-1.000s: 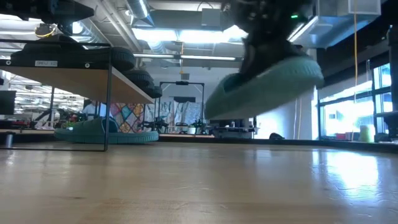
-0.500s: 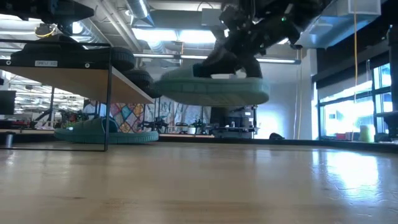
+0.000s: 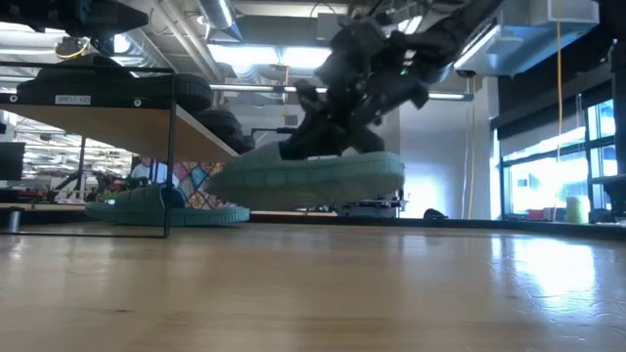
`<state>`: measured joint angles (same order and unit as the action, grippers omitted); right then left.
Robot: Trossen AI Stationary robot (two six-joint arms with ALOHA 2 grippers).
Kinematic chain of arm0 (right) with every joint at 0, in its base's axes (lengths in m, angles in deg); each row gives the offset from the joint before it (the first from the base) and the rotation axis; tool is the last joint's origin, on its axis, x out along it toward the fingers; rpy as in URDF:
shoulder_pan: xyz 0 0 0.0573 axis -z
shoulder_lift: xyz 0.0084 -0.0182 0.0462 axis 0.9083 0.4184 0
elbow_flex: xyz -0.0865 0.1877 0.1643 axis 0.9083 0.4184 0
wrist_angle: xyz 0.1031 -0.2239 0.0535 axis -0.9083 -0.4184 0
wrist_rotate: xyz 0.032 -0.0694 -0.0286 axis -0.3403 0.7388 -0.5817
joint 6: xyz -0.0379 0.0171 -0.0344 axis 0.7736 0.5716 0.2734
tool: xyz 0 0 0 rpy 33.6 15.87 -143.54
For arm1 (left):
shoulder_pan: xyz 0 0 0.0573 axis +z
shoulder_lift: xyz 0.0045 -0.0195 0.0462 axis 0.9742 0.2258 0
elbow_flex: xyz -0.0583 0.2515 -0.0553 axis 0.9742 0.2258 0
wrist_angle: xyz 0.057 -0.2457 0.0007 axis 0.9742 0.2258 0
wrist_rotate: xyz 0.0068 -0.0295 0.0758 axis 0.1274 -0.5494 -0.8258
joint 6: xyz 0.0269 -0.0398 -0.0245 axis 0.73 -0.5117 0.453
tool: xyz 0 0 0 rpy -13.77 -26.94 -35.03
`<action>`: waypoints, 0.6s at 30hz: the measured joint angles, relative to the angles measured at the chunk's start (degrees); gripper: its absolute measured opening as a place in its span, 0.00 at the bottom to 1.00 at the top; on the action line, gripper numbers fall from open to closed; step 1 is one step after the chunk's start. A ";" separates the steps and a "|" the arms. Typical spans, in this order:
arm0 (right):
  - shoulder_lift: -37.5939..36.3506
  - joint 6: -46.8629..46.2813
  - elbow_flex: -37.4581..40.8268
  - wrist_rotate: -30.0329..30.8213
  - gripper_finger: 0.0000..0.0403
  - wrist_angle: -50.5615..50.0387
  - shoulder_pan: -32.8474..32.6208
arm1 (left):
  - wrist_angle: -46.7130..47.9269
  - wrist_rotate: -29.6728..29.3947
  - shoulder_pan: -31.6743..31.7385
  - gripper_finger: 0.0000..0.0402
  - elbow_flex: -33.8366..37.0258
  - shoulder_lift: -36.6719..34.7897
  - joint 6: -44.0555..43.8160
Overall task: Pick and place slides into the shelf
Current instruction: Put the green slipper under the shelf
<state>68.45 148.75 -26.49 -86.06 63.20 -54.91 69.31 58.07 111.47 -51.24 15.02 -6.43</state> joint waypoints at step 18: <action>15.21 8.86 -15.53 -5.14 0.03 -2.75 2.40 | 0.00 -0.05 0.02 0.00 0.00 0.00 0.04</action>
<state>83.66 157.61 -42.03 -91.20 60.45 -52.51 69.32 58.02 111.49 -51.24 15.02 -6.39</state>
